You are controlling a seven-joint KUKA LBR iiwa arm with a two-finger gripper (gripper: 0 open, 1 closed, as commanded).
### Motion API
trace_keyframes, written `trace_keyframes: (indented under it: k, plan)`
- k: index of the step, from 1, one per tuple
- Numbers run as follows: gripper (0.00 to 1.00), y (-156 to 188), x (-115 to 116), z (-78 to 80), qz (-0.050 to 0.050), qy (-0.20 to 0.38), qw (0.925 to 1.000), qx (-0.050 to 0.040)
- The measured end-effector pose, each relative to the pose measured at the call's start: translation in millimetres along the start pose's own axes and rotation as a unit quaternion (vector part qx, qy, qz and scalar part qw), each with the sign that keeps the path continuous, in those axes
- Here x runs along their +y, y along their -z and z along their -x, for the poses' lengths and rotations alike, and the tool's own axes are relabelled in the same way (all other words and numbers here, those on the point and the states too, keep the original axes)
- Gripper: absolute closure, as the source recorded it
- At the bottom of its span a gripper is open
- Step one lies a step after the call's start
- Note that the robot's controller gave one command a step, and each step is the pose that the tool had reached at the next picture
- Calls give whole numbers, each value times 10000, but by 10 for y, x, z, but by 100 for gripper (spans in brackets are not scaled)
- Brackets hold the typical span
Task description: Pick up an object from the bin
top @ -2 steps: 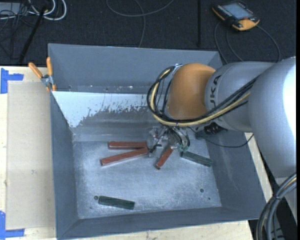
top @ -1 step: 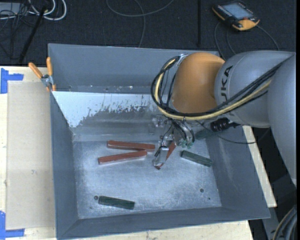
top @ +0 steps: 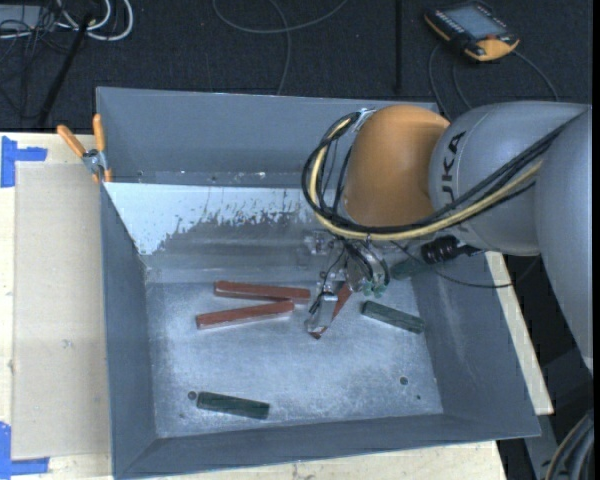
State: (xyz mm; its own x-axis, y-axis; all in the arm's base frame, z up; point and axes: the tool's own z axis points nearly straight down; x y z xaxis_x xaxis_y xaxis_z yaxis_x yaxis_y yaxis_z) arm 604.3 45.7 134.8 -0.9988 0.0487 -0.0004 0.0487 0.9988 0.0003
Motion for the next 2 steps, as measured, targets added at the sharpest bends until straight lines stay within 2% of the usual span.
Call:
trace_keyframes:
  k: [1,2]
  plan:
    - [0,-367,213,94,3,-375,9993,-18]
    - [100,-700,414,107,16,-620,9981,-49]
